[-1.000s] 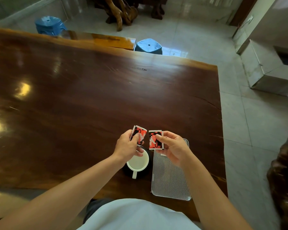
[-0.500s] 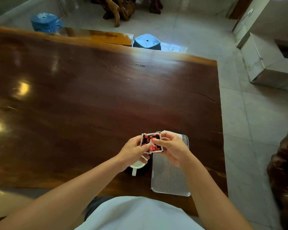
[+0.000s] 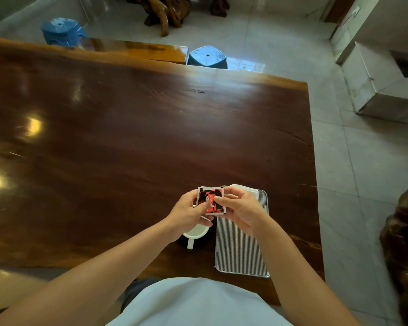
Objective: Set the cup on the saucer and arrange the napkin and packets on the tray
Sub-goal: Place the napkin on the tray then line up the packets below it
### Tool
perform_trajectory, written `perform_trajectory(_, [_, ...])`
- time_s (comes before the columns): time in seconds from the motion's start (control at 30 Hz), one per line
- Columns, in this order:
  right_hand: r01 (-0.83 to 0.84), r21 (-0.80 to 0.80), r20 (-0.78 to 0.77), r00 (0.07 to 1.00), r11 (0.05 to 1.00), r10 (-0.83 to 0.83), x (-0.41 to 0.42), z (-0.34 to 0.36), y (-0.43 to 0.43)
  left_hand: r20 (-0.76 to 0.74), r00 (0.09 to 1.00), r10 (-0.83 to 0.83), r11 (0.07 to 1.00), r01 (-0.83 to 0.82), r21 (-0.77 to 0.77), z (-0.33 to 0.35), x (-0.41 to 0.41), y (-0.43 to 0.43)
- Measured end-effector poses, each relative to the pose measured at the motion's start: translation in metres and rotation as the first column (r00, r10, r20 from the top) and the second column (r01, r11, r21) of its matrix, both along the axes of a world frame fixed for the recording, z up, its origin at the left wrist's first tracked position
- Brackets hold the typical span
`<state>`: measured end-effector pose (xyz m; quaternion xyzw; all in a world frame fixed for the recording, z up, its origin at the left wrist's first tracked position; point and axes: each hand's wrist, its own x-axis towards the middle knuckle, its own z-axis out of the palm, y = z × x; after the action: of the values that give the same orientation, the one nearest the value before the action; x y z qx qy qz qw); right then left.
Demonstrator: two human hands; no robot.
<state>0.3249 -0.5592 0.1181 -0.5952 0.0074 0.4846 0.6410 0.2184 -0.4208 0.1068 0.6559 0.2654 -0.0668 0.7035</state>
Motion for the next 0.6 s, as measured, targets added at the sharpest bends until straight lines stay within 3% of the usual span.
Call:
perform_trajectory(0.33, [-0.062, -0.064, 0.087, 0.994, 0.996, 0.067, 0.0004, -0.0012, 0.0001, 0.011, 1.000, 0.009, 0.995, -0.008, -0.100, 0.0043, 0.0001, -0.0043])
perform_trajectory(0.6, [0.010, -0.108, 0.160, 0.987, 0.994, 0.007, 0.0000, -0.0011, 0.0001, 0.009, 0.999, 0.040, 0.999, -0.040, 0.019, 0.0003, -0.0004, -0.0017])
